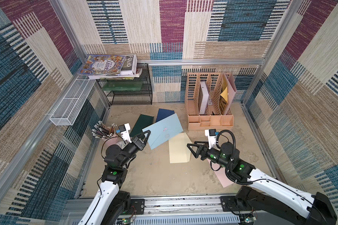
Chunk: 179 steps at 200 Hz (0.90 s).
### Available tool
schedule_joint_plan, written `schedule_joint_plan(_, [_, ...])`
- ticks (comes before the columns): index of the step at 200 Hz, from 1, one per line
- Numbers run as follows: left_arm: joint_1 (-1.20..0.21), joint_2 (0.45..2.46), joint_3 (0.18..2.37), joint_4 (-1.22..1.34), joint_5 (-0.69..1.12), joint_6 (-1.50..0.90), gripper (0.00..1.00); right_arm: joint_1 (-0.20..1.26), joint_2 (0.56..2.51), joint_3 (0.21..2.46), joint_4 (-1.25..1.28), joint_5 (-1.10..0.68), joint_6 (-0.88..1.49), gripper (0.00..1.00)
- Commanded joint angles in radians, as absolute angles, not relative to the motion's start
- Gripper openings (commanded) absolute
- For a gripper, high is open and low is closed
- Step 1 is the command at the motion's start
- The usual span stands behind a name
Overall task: Open the envelope
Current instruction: Pick up the envelope from the center of the board.
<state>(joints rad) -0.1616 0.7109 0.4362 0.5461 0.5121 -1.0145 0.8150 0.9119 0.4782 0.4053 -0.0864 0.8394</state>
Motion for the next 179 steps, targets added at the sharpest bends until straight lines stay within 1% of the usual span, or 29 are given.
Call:
schedule_joint_plan(1, [-0.166,0.725,0.466,0.789,0.426,-1.099,0.0,0.841,0.954,0.476,0.779,-0.042,1.012,0.88])
schedule_joint_plan(21, [-0.173,0.737,0.484,0.832,0.405,-1.135,0.0,0.848,0.987,0.483,0.875,-0.007,1.022,0.89])
schedule_joint_plan(55, [-0.205,0.784,0.476,0.915,0.368,-1.202,0.0,0.84,1.098,0.581,0.995,-0.045,1.007,0.89])
schedule_joint_plan(87, [-0.26,0.802,0.494,0.914,0.352,-1.199,0.0,0.829,1.218,0.712,1.016,-0.095,0.984,0.88])
schedule_joint_plan(102, [-0.28,0.798,0.497,0.916,0.344,-1.192,0.0,0.821,1.265,0.778,0.983,-0.109,0.983,0.87])
schedule_joint_plan(138, [-0.297,0.773,0.524,0.871,0.334,-1.168,0.0,0.811,1.35,0.834,1.021,-0.134,1.019,0.84])
schedule_joint_plan(143, [-0.302,0.776,0.525,0.876,0.334,-1.167,0.0,0.81,1.36,0.84,1.029,-0.141,1.023,0.81])
schedule_joint_plan(149, [-0.304,0.78,0.527,0.879,0.336,-1.169,0.0,0.81,1.371,0.845,1.046,-0.15,1.025,0.75])
schedule_joint_plan(175, [-0.324,0.797,0.522,0.884,0.325,-1.168,0.0,0.81,1.415,0.878,1.076,-0.188,1.041,0.45])
schedule_joint_plan(179, [-0.328,0.8,0.522,0.883,0.325,-1.167,0.0,0.809,1.42,0.883,1.077,-0.194,1.042,0.42])
